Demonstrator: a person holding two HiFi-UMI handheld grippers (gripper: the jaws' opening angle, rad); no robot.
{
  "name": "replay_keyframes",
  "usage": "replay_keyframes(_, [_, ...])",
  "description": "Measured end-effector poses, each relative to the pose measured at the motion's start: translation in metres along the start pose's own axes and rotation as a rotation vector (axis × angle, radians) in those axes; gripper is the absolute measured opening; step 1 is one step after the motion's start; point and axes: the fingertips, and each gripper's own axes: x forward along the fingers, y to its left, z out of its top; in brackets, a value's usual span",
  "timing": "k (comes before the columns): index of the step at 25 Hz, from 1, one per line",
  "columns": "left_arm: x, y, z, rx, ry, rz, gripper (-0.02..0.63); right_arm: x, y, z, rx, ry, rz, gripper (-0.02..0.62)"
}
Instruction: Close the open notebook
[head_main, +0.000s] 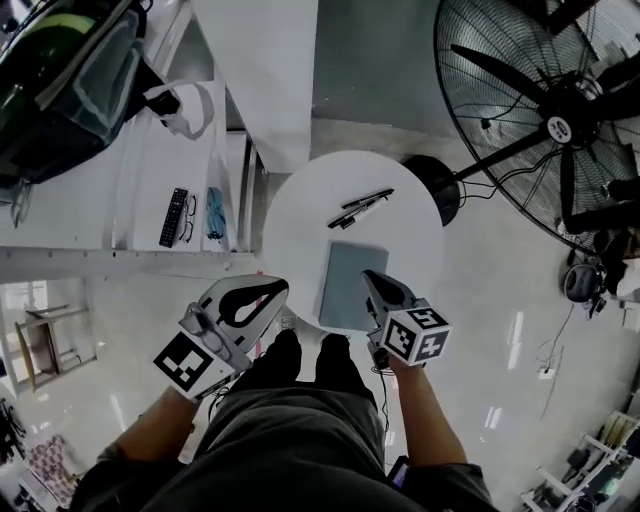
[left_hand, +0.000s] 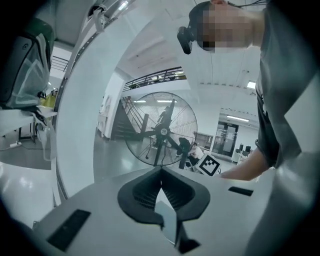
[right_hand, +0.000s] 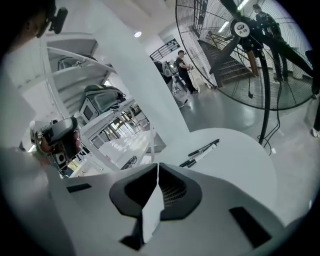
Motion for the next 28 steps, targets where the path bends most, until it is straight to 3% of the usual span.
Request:
replay_keyframes(15, [0.029, -0.027, 0.063, 0.092, -0.081, -0.038, 0.015, -0.075, 0.042, 0.095, -0.171, -0.194, 0.066, 0.021])
replay_keyframes(28, [0.049, -0.046, 0.104, 0.152, -0.159, -0.052, 0.015, -0.121, 0.054, 0.138, -0.236, -0.297, 0.082, 0.021])
